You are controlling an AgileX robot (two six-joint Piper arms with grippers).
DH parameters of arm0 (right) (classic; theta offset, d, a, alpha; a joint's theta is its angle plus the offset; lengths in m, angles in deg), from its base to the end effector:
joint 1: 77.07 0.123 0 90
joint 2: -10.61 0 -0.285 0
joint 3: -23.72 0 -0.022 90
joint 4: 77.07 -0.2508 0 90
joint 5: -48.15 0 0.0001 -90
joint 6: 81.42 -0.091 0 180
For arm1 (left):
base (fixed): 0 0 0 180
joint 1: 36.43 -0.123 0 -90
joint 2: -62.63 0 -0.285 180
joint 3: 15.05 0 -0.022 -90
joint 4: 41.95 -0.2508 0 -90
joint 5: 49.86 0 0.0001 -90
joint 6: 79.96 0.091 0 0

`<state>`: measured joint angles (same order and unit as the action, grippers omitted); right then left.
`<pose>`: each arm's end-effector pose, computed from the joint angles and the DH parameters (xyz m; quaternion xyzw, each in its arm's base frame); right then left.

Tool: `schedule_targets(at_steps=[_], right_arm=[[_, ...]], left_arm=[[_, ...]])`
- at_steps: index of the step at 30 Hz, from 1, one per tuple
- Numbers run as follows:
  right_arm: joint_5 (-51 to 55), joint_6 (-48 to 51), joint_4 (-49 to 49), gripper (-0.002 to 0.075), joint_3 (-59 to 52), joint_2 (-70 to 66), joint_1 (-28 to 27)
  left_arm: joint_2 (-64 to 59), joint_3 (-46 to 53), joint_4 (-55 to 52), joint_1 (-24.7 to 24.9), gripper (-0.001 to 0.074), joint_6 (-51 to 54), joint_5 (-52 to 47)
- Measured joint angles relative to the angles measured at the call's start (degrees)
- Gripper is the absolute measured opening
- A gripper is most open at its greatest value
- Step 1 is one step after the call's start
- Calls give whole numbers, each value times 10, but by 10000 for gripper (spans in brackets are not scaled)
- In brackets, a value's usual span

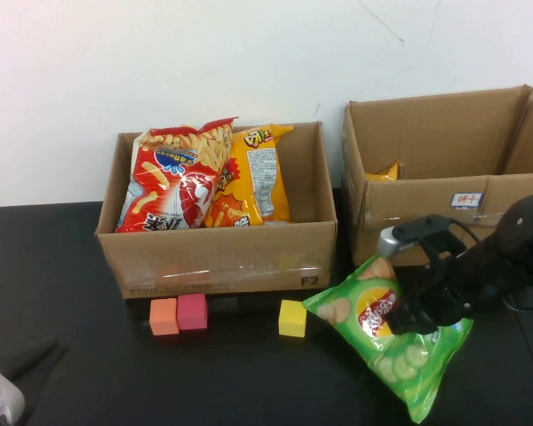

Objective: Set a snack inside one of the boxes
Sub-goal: Pick up the potato chip, then place the potato chip in the potato chip box

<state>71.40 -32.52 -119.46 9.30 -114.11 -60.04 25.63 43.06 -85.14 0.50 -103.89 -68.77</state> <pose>0.3539 0.1338 0.1014 -0.2443 0.9398 0.1453 0.1899 0.0985 -0.0487 0.2649 0.3139 0.7492 -0.0067 0.5832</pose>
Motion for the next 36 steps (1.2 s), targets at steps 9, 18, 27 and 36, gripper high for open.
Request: schedule_targets(at_steps=[9, 18, 27, 36], right_arm=[[211, 11, 38, 23, 55, -10, -1], [374, 25, 61, 8, 113, -14, 1], [403, 24, -14, 8, 184, 31, 1], [240, 43, -199, 7, 320, 47, 3]], left_arm=[[0, 0, 0, 0, -1, -3, -1], [0, 0, -1, 0, -1, -5, -2], [0, 0, -7, 0, -1, -12, -1], [0, 0, -12, 0, -1, -13, 0]])
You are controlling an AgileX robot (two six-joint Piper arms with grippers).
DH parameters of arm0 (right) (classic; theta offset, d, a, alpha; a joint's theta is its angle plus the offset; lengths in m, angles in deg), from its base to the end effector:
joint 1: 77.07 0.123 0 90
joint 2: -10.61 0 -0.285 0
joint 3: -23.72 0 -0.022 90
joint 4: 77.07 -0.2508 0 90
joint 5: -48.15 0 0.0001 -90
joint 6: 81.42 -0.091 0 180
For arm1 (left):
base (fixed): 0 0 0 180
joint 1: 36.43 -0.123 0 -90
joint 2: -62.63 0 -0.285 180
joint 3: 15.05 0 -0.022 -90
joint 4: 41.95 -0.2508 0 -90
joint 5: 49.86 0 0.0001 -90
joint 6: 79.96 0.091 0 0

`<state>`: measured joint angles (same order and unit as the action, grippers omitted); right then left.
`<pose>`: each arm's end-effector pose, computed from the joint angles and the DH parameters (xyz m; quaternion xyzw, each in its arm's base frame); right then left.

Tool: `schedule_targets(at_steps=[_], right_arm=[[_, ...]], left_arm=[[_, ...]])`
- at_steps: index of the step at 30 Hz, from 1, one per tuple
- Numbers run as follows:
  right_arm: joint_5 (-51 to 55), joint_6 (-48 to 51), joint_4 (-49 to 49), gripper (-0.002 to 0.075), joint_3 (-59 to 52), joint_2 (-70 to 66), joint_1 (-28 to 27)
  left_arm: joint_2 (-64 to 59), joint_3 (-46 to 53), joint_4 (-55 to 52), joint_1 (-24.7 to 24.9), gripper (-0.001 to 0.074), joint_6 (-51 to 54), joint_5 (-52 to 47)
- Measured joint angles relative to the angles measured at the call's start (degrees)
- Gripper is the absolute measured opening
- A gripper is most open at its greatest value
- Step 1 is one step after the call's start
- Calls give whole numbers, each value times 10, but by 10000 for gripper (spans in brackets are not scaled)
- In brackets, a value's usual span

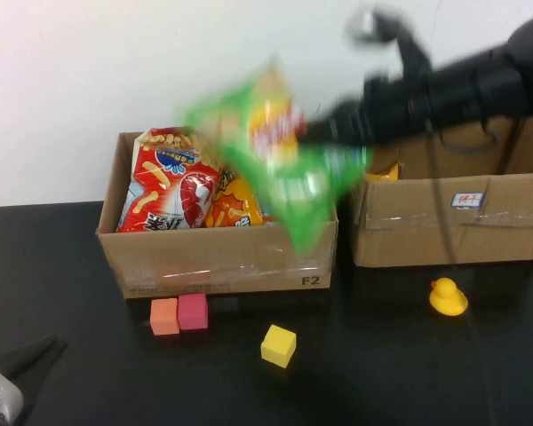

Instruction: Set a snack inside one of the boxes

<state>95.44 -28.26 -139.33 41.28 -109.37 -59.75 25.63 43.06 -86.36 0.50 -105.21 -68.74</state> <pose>0.4077 0.1892 0.2937 -0.2814 0.8129 0.3673 0.3538 0.0988 -0.0484 0.2654 0.3111 0.7487 -0.0058 0.5854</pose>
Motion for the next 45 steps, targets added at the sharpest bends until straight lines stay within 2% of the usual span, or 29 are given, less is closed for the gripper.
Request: schedule_targets(at_steps=[5, 8, 10, 13, 16, 17, 19, 21, 23, 29, 30, 35, 41, 45], right_arm=[[-205, 73, -155, 7, 41, -38, 2], [-237, 134, -218, 14, 66, -87, 6], [-240, 151, -231, 51, 76, -116, 13], [-233, 149, -233, 211, 80, -150, 21], [-222, 124, -219, 453, 81, -161, 24], [-221, 119, -209, 504, 82, -161, 24], [-221, 113, -183, 540, 85, -153, 24], [-221, 112, -152, 520, 86, -136, 24], [-221, 111, -121, 459, 86, -110, 24], [-164, 104, -11, 115, 88, 5, 24], [-145, 99, 11, 78, 88, 24, 24], [-27, -4, 150, 16, 92, 97, 24], [155, -178, 420, 8, 92, 143, 24], [196, -305, 588, 8, 84, 154, 24]], left_arm=[[0, 0, -1, 0, -1, 0, -1], [0, 0, -1, 0, -1, -1, -9], [0, 0, -1, 0, -1, -1, -12], [0, 0, -1, 0, -1, -1, -13], [0, 0, -1, 0, -1, -1, -14], [0, 0, -1, 0, -1, -1, -14], [0, 0, -1, 0, -1, -1, -14], [0, 0, -1, 0, -1, -1, -15], [0, 0, -1, 0, -1, -1, -15], [0, 0, -1, 0, -1, -1, -16], [0, 0, -1, 0, -1, -1, -16], [0, 0, -1, 0, -1, -1, -16], [0, 0, -1, 0, -1, -18, -16], [0, 0, -1, 0, -1, -54, -16]])
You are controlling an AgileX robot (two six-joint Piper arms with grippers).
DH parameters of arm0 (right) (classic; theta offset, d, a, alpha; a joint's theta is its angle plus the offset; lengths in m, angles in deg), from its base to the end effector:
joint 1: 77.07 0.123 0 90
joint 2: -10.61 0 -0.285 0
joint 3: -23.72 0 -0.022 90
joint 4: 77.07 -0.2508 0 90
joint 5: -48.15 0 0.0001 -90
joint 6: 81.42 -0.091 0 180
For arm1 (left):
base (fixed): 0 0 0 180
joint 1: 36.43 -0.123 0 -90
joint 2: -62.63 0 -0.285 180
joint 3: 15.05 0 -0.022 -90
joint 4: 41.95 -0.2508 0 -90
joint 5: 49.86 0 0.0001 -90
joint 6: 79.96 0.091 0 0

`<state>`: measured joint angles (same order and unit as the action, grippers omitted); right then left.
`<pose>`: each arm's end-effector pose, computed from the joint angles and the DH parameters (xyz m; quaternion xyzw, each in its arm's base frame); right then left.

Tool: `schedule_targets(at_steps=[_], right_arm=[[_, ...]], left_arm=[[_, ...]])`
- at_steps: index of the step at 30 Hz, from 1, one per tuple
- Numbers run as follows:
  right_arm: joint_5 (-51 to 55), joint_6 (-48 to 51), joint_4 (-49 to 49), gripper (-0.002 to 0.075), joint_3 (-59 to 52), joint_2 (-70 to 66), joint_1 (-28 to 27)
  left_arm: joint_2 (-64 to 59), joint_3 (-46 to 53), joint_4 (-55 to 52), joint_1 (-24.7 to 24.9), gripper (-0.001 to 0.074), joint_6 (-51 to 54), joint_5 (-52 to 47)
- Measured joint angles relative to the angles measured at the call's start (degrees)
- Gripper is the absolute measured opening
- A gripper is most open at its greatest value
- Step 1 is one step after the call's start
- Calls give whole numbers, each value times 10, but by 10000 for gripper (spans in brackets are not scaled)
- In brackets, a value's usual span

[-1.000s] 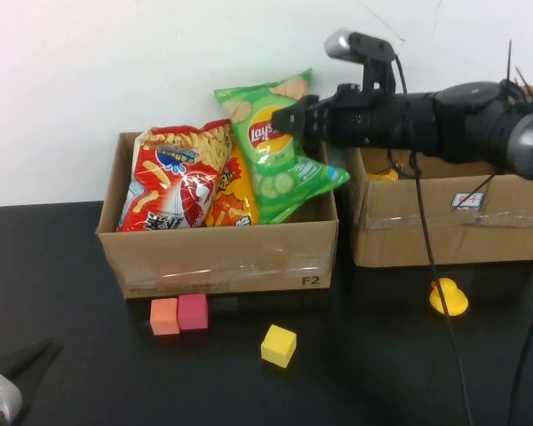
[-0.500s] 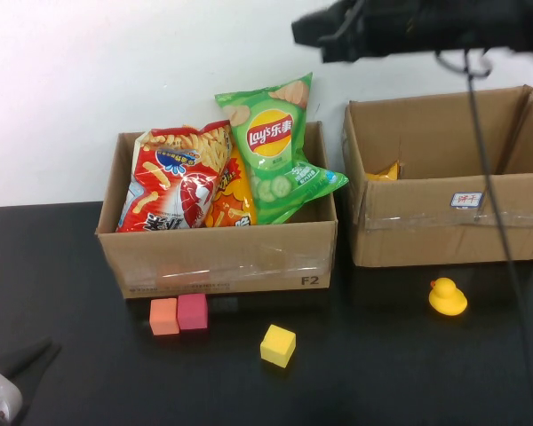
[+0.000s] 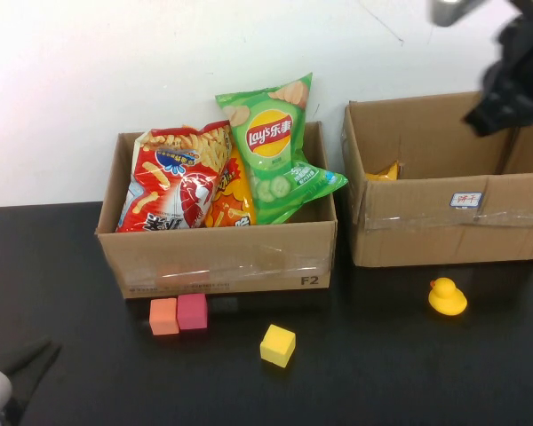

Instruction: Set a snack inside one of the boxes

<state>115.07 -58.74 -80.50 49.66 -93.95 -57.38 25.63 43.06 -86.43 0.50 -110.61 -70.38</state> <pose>0.3416 0.1275 0.3950 -0.3422 0.8913 0.0220 0.2968 0.0990 -0.0464 0.2638 0.2719 0.7696 -0.0240 0.5772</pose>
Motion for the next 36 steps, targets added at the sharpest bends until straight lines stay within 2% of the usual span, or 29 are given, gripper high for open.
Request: schedule_targets(at_steps=[4, 8, 14, 21, 26, 31, 36], right_arm=[[-14, -84, 89, 8, -34, 33, -1], [-45, -126, 102, 8, -105, 94, -1], [-158, -140, 43, 7, -290, 224, -1], [-316, -96, -54, 7, -543, 380, -1], [-366, -94, -86, 6, -703, 489, -1], [-363, -100, -95, 6, -787, 576, -1], [-354, -101, -95, 6, -812, 612, -1]], left_arm=[[0, 0, 12, 0, -1, -41, 1], [0, 0, 14, 0, -1, -53, 10], [0, 0, 14, 0, -1, -54, 12], [0, 0, 23, 0, -1, -55, 12], [0, 0, 33, 0, -1, -59, 8], [0, 0, 74, 0, -1, -80, -9], [0, 0, 87, 0, -1, -83, -13]])
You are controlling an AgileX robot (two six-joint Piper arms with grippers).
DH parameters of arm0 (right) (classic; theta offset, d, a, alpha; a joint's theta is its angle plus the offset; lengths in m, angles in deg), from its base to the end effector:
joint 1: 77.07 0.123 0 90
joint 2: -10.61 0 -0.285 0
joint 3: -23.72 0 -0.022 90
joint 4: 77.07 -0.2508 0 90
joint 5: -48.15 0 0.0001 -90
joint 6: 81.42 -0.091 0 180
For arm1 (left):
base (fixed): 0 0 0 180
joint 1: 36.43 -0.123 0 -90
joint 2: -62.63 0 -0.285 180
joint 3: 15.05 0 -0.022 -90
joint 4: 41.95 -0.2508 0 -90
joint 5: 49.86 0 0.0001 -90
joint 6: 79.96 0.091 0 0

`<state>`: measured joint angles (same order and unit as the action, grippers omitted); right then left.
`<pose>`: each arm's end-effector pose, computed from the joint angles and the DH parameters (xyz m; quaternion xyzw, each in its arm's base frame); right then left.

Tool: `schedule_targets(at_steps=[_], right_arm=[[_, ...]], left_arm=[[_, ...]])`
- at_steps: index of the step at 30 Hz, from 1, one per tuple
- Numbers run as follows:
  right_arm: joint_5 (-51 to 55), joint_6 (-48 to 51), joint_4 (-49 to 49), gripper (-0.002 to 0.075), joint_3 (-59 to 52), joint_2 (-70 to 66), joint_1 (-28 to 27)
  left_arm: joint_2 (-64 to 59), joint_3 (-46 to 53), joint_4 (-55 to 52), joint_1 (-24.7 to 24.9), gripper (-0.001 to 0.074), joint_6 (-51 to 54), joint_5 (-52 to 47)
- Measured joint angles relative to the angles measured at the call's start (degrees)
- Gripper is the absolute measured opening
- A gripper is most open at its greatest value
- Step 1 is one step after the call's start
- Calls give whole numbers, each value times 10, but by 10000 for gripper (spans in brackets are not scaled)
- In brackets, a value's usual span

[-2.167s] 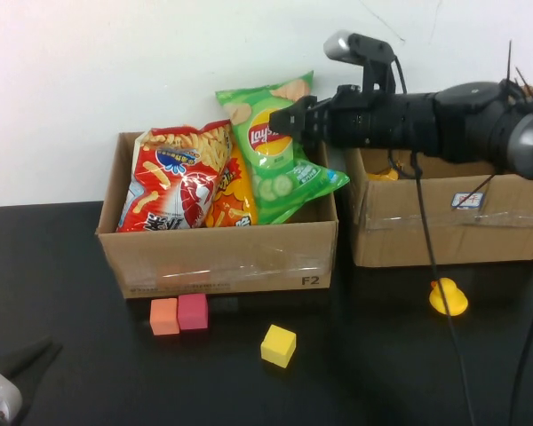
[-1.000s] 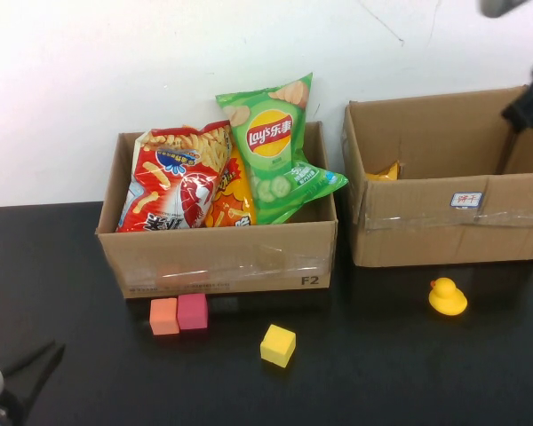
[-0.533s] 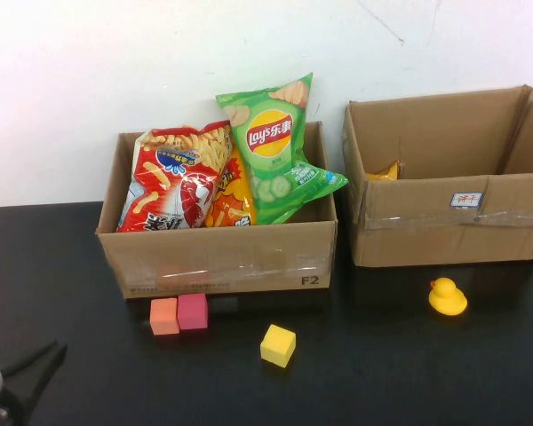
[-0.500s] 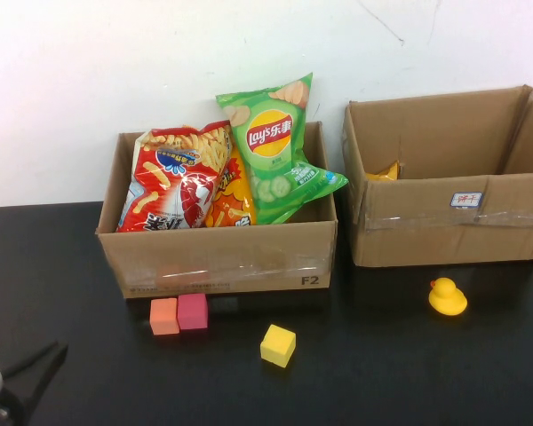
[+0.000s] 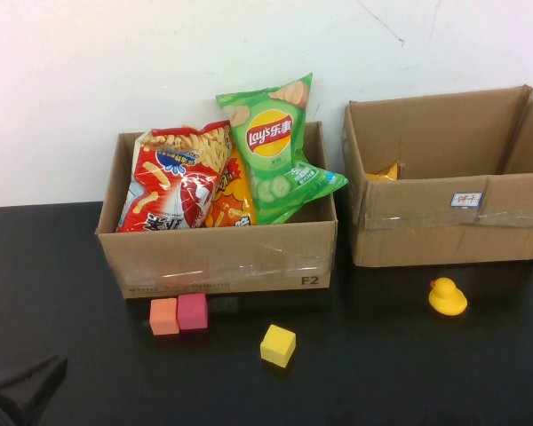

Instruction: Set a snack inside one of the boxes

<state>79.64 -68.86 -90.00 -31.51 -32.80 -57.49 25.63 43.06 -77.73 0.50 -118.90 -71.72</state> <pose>0.1038 0.0482 0.2454 -0.1896 0.8830 0.1193 0.4124 0.0965 -0.0477 0.2591 0.1690 0.8144 -0.1114 0.5439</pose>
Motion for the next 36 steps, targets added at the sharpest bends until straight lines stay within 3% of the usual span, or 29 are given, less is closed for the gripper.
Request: schedule_targets(at_steps=[18, 27, 32, 36], right_arm=[[15, 0, -1, 6, -1, 1, 0], [15, 0, -11, 3, -1, 1, 0], [15, 0, -11, 3, -1, 1, 0], [15, 0, -11, 3, -1, 1, 0]], left_arm=[[7, 1, 2, 0, -1, -1, -4], [152, 32, 8, -2, -1, 10, -64], [232, 48, 75, -43, -1, 71, -102], [282, 68, 149, -115, -1, 160, -107]])
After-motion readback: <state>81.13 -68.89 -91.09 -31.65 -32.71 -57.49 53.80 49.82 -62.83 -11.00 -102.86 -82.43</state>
